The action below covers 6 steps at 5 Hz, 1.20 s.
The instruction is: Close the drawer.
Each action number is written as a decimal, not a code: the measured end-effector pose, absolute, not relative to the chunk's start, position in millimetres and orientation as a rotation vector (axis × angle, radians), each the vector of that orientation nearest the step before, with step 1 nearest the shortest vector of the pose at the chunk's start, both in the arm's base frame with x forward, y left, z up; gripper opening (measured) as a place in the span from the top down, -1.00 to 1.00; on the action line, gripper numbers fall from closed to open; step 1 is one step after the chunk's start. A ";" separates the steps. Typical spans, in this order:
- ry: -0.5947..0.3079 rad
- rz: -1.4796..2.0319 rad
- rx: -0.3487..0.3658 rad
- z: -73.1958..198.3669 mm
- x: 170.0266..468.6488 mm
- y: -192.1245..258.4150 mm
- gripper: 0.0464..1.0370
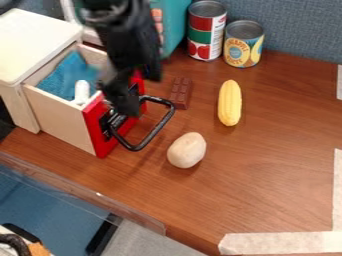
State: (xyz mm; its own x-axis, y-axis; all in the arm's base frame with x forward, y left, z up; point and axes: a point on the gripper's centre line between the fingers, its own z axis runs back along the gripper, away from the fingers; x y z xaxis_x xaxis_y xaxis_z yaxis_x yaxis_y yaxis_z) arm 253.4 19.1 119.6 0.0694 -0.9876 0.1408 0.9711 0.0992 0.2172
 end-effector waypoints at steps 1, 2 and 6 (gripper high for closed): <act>-0.248 -1.459 0.084 101.8 277.0 17.3 -0.92; -0.219 -1.445 0.092 91.3 292.5 19.4 -0.92; -0.250 -1.371 0.081 98.8 295.0 125.7 -0.93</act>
